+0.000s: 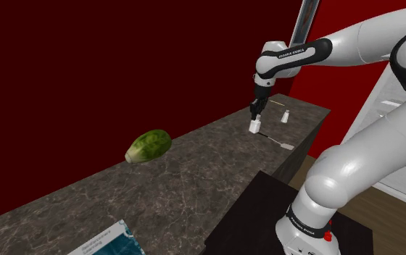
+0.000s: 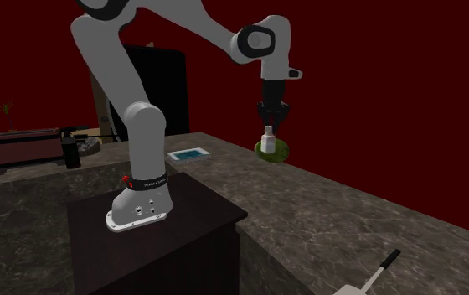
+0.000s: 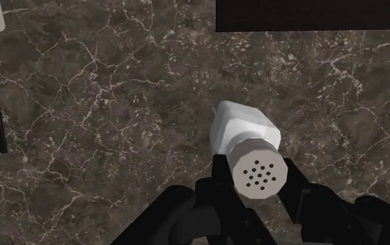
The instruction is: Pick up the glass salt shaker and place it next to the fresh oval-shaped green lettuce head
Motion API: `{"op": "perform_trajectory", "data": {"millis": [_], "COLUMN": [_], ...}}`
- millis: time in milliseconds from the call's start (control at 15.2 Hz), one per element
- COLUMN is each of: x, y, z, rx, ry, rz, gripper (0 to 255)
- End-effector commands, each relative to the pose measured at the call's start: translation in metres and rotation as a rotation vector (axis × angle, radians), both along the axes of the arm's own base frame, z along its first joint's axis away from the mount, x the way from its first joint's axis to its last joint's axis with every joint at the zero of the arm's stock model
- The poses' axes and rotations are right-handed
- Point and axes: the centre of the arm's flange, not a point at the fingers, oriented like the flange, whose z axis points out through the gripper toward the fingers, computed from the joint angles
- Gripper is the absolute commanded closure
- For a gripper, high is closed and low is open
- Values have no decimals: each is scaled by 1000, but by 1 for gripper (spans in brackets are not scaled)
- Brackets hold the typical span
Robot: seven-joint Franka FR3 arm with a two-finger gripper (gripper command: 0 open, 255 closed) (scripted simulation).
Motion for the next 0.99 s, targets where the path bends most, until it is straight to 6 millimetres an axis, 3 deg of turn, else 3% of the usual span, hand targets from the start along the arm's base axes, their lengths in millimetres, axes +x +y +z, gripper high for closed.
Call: {"op": "perform_trajectory", "data": {"millis": [0, 924], "x": [18, 184], "y": [9, 92], "z": [1, 1], "rx": [0, 0], "ry": [0, 0], "rz": [0, 0], "gripper": [255, 255]}}
